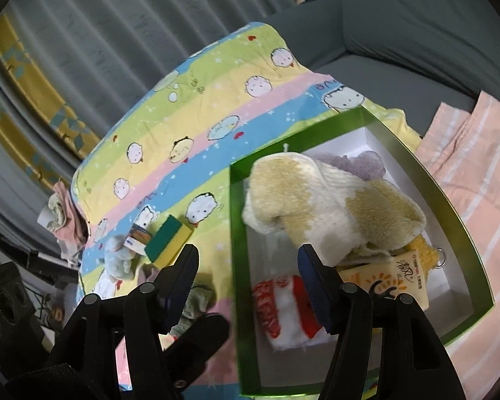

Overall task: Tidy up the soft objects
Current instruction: 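Move the right gripper back to the mauve cloth on the quilt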

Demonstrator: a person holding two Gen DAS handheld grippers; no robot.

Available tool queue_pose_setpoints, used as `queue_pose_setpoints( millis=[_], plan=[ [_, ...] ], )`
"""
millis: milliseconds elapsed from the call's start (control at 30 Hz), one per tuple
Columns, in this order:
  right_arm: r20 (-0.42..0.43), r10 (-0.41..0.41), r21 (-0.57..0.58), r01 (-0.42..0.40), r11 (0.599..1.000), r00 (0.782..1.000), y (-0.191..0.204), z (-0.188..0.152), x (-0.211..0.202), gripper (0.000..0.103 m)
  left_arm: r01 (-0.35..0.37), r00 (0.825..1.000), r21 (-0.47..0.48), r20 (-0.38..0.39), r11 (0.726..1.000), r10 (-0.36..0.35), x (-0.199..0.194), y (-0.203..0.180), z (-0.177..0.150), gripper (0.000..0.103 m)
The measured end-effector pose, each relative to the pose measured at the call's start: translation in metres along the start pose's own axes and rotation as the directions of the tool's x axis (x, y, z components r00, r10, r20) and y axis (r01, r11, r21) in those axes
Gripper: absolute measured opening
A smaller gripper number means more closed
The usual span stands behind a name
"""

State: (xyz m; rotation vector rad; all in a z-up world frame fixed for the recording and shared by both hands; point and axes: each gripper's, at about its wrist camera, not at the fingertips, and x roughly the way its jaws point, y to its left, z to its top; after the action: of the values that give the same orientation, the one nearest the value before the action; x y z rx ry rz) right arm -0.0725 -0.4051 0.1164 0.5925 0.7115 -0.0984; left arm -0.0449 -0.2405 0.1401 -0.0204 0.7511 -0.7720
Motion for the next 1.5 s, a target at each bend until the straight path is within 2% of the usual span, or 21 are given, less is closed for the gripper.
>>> queue_pose_setpoints(
  millis=[33,100,133,233,400,567,867,1000,1167,1233,1367,1500],
  plan=[
    [0.004,-0.002,-0.008,0.002,1.000,1.000,0.004,-0.001,-0.001,0.064,-0.006,1.000,-0.010,0.012,1.000,0.006,-0.007,0.005,-0.001,0.078],
    [0.011,-0.008,-0.032,0.009,0.999,1.000,0.013,-0.003,-0.003,0.077,-0.025,0.999,-0.028,0.025,0.999,0.026,-0.018,0.014,-0.005,0.081],
    [0.015,-0.008,-0.038,0.008,0.999,1.000,0.016,-0.005,-0.003,0.079,-0.042,0.999,-0.034,0.028,0.999,0.043,-0.022,0.018,-0.006,0.081],
    [0.029,0.000,-0.064,0.002,0.998,1.000,0.030,-0.009,-0.004,0.079,-0.143,0.988,-0.063,0.046,0.988,0.146,-0.038,0.035,-0.013,0.082],
    [0.022,-0.011,-0.116,0.013,0.993,1.000,0.057,-0.021,0.005,0.081,-0.233,0.968,-0.131,0.061,0.964,0.242,-0.064,0.066,-0.029,0.087],
    [0.006,-0.013,-0.179,0.014,0.984,1.000,0.086,-0.034,0.019,0.081,-0.344,0.931,-0.199,0.053,0.918,0.361,-0.088,0.105,-0.048,0.087],
    [-0.032,0.007,-0.259,-0.015,0.966,0.999,0.129,-0.061,0.047,0.081,-0.455,0.875,-0.319,0.014,0.832,0.484,-0.108,0.162,-0.076,0.088],
    [-0.048,0.013,-0.274,-0.025,0.961,0.999,0.141,-0.069,0.061,0.083,-0.458,0.873,-0.373,-0.018,0.807,0.487,-0.105,0.185,-0.087,0.088],
    [-0.105,0.026,-0.300,-0.057,0.952,0.994,0.156,-0.080,0.084,0.085,-0.511,0.846,-0.420,-0.095,0.750,0.524,-0.093,0.212,-0.101,0.088],
    [-0.141,0.032,-0.304,-0.074,0.950,0.989,0.162,-0.085,0.095,0.085,-0.498,0.855,-0.455,-0.115,0.739,0.505,-0.088,0.223,-0.106,0.088],
    [-0.194,0.051,-0.310,-0.110,0.944,0.980,0.171,-0.091,0.111,0.085,-0.445,0.889,-0.512,-0.151,0.735,0.433,-0.077,0.234,-0.113,0.088],
    [-0.207,0.067,-0.334,-0.135,0.933,0.976,0.184,-0.092,0.118,0.085,-0.438,0.895,-0.518,-0.168,0.735,0.414,-0.070,0.235,-0.114,0.088]
  ],
)
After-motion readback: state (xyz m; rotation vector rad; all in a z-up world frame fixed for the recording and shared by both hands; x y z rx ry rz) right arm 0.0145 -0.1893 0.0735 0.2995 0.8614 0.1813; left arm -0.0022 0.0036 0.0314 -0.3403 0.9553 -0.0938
